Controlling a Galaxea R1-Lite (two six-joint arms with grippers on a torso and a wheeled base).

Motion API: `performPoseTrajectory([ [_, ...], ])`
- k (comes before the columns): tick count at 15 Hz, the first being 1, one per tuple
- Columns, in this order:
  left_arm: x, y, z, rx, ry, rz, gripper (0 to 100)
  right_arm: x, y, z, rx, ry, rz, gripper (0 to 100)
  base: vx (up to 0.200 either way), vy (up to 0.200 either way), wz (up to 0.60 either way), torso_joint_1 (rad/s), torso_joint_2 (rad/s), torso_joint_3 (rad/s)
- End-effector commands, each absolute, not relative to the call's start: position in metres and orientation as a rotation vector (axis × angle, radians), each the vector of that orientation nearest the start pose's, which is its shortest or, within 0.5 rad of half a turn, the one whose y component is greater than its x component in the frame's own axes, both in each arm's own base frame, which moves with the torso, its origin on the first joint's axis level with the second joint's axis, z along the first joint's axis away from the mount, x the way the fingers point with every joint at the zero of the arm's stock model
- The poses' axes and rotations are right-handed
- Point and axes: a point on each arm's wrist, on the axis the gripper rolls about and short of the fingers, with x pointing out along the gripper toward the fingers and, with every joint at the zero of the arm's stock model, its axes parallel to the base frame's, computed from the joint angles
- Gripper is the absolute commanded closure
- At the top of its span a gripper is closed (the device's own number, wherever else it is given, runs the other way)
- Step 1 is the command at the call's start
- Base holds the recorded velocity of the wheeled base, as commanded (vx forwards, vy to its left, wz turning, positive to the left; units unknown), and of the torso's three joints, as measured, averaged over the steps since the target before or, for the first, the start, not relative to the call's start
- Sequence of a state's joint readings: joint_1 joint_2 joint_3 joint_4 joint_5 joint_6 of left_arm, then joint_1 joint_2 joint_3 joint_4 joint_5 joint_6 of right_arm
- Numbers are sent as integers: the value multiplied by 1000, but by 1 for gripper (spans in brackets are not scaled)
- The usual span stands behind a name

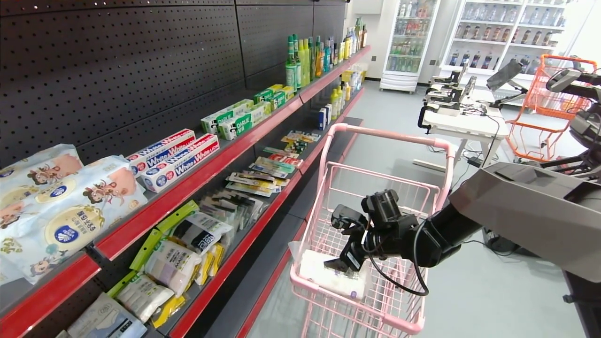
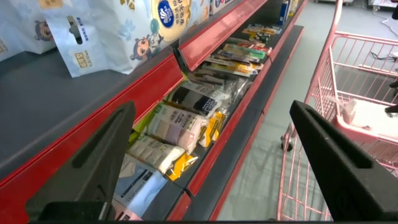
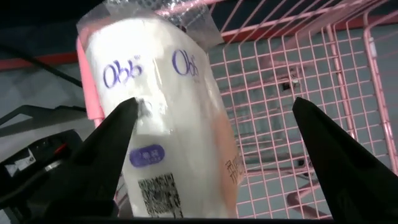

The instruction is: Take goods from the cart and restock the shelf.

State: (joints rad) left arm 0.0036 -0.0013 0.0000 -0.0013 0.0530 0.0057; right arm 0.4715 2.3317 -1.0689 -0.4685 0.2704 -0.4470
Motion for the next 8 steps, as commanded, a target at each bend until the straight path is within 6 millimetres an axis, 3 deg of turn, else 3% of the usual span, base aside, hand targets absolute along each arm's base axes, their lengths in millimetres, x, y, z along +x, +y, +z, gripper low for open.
performPoseTrajectory([
  [1, -23, 1, 76, 6, -1, 58, 0, 355, 190, 6, -464, 627, 889, 0, 0, 0, 0, 0, 0, 0],
  [3, -23, 1, 76, 6, -1, 58, 0, 353, 189, 16, -445, 607, 910, 0, 0, 0, 0, 0, 0, 0],
  [8, -23, 1, 76, 6, -1, 58, 0, 328, 209, 4, -443, 660, 1001, 0, 0, 0, 0, 0, 0, 0],
])
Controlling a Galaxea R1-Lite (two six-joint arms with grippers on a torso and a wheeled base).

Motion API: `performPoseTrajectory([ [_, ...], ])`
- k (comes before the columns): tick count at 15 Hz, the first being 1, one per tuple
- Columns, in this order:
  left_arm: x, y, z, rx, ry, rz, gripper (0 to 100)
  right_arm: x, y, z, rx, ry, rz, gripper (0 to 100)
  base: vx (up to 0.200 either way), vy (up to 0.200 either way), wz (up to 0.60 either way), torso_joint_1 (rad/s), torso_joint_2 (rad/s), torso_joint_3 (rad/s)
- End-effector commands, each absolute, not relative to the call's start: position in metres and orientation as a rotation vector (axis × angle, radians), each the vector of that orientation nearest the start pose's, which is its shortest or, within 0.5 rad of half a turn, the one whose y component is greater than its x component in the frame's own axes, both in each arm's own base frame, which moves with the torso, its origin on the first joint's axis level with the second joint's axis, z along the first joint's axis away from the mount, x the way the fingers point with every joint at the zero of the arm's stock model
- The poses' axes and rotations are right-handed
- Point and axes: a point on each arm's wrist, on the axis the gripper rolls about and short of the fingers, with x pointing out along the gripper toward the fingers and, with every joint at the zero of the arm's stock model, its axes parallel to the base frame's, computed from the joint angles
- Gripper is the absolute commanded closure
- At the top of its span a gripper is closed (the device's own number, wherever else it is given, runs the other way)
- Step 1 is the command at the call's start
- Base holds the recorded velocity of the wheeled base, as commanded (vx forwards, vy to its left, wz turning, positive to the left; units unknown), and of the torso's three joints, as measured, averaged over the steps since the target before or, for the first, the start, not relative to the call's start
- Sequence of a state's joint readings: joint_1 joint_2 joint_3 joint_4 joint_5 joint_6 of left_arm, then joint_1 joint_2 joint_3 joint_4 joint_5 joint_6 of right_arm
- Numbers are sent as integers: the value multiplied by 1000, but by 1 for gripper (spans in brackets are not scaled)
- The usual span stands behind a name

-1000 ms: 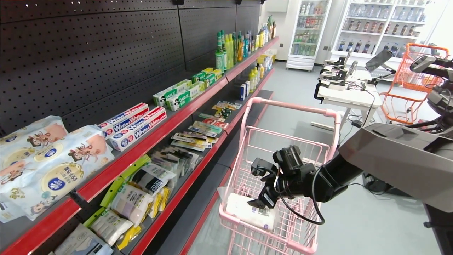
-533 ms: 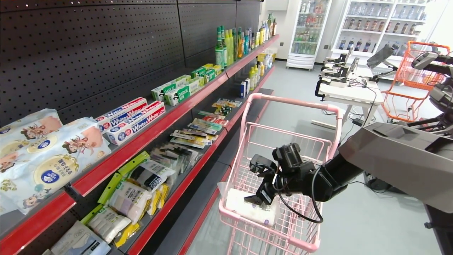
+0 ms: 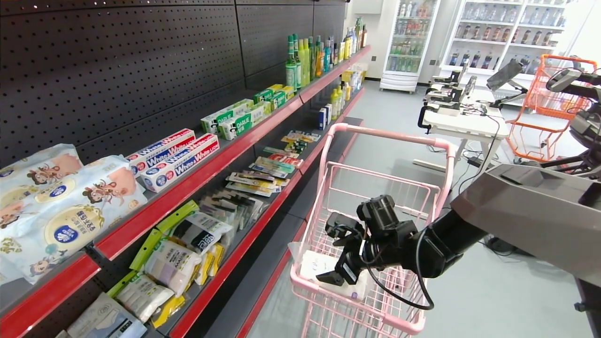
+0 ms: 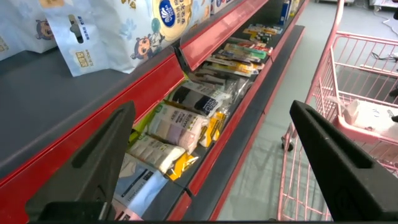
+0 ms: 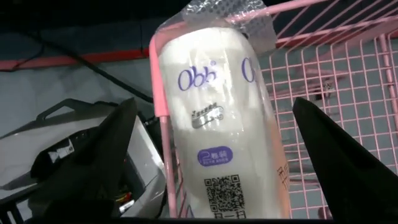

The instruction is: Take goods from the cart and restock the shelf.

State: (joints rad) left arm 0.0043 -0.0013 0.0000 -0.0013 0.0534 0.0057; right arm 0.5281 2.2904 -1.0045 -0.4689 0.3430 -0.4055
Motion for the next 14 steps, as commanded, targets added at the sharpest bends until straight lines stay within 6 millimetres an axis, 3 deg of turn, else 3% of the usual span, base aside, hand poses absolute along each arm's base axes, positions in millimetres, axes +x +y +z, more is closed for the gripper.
performPoseTrajectory([
  [1, -23, 1, 76, 6, -1, 58, 0, 327, 212, -2, -453, 670, 1013, 0, 0, 0, 0, 0, 0, 0],
  [4, -23, 1, 76, 6, -1, 58, 0, 330, 204, -21, -516, 694, 1017, 0, 0, 0, 0, 0, 0, 0],
  [9, -23, 1, 76, 6, -1, 58, 0, 341, 189, -30, -514, 711, 982, 0, 0, 0, 0, 0, 0, 0],
  [14, -23, 1, 76, 6, -1, 58, 0, 358, 191, -27, -522, 680, 935, 0, 0, 0, 0, 0, 0, 0],
])
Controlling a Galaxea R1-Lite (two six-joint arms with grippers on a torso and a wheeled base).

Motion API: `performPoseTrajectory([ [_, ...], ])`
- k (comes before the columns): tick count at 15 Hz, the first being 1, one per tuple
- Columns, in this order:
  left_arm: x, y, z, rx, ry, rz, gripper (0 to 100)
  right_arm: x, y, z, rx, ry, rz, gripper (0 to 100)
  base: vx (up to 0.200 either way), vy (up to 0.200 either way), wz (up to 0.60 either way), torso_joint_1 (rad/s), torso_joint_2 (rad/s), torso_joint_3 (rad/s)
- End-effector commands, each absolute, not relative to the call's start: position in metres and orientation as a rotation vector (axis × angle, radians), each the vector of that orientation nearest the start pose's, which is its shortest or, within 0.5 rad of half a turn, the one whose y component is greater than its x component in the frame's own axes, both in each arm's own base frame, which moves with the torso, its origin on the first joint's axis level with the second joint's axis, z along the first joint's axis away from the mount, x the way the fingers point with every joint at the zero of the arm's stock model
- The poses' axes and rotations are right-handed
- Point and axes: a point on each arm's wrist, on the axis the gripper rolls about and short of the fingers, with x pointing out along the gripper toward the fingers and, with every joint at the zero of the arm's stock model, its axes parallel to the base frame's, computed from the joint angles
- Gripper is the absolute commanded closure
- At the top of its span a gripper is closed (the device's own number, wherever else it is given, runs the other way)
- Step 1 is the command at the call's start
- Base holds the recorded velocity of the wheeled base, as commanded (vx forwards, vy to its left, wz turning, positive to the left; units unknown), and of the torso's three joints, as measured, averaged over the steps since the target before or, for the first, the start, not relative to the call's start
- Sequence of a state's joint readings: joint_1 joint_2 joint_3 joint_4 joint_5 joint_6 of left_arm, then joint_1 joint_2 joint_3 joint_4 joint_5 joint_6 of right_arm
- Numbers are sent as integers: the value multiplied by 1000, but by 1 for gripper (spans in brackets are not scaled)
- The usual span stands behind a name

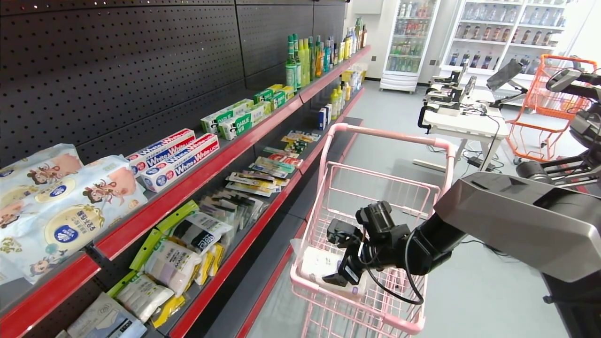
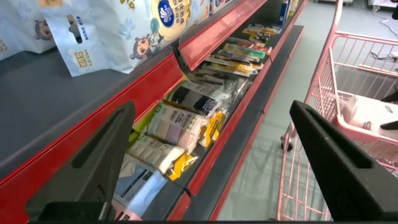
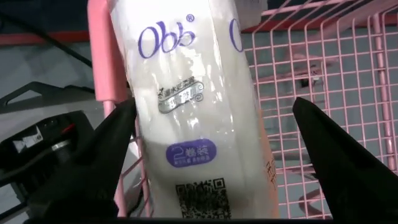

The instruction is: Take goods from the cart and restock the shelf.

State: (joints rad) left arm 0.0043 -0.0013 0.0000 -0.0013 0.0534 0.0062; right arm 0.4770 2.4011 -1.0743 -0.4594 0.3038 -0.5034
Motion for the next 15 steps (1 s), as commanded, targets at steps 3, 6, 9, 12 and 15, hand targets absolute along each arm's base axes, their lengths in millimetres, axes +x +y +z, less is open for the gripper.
performPoseTrajectory([
  [3, -23, 1, 76, 6, -1, 58, 0, 362, 193, -23, -523, 686, 934, 0, 0, 0, 0, 0, 0, 0],
  [6, -23, 1, 76, 6, -1, 58, 0, 372, 198, -19, -520, 740, 949, 0, 0, 0, 0, 0, 0, 0],
  [9, -23, 1, 76, 6, -1, 58, 0, 377, 205, -19, -520, 798, 969, 0, 0, 0, 0, 0, 0, 0],
  [12, -23, 1, 76, 6, -1, 58, 0, 383, 212, -20, -527, 859, 980, 0, 0, 0, 0, 0, 0, 0],
  [15, -23, 1, 76, 6, -1, 58, 0, 384, 215, -26, -499, 895, 1033, 0, 0, 0, 0, 0, 0, 0],
])
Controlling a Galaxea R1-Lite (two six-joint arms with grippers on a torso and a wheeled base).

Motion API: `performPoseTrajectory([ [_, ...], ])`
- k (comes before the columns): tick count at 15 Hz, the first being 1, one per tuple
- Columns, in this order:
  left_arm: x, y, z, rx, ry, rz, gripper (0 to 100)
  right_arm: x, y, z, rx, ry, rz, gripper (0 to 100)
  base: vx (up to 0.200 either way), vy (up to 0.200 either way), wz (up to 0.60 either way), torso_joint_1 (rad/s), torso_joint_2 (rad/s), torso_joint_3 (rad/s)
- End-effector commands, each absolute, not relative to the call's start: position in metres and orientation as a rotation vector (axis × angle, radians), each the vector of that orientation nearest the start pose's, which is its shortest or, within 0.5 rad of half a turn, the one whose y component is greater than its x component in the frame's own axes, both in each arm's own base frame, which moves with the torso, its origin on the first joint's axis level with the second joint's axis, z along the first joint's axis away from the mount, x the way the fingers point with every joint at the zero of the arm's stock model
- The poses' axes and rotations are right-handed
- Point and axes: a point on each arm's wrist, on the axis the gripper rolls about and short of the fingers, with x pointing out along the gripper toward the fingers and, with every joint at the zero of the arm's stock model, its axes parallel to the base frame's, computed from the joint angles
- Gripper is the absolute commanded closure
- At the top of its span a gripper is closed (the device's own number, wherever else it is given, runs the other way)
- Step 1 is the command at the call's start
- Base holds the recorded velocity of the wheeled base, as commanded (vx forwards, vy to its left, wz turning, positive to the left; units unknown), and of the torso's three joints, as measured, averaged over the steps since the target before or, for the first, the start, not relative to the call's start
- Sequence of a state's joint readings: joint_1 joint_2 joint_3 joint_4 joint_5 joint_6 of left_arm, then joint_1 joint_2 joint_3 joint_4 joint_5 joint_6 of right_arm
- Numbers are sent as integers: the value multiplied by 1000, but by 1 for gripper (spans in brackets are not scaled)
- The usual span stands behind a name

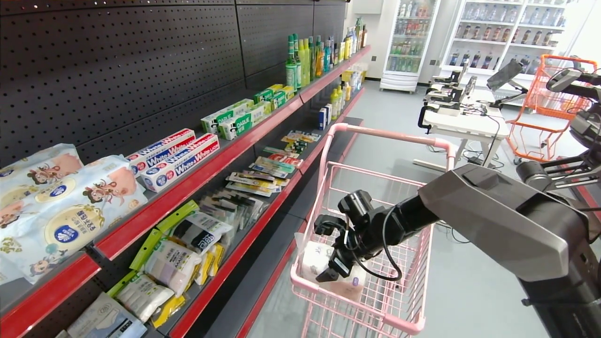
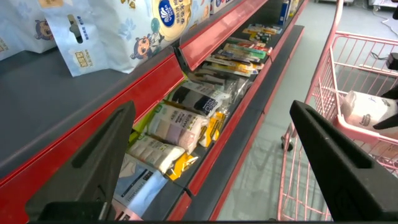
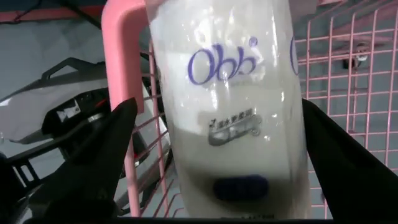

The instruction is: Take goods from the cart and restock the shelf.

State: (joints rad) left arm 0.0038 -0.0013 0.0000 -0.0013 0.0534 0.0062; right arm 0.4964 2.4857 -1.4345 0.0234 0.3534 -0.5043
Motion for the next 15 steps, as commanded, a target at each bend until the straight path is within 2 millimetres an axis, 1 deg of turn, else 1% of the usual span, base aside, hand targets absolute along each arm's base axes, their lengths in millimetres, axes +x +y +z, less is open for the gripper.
performPoseTrajectory([
  [1, -23, 1, 76, 6, -1, 58, 0, 387, 213, -25, -504, 898, 1016, 0, 0, 0, 0, 0, 0, 0],
  [4, -23, 1, 76, 6, -1, 57, 0, 387, 207, -25, -509, 948, 996, 0, 0, 0, 0, 0, 0, 0],
  [7, -23, 1, 76, 6, -1, 58, 0, 393, 210, -21, -542, 996, 959, 0, 0, 0, 0, 0, 0, 0],
  [8, -23, 1, 76, 6, -1, 58, 0, 394, 210, -20, -541, 1005, 970, 0, 0, 0, 0, 0, 0, 0],
  [10, -23, 1, 76, 6, -1, 58, 0, 396, 209, -18, -548, 993, 975, 0, 0, 0, 0, 0, 0, 0],
  [13, -23, 1, 76, 6, -1, 58, 0, 396, 206, -22, -541, 1018, 971, 0, 0, 0, 0, 0, 0, 0],
  [15, -23, 1, 76, 6, -1, 58, 0, 391, 206, -31, -538, 1045, 987, 0, 0, 0, 0, 0, 0, 0],
])
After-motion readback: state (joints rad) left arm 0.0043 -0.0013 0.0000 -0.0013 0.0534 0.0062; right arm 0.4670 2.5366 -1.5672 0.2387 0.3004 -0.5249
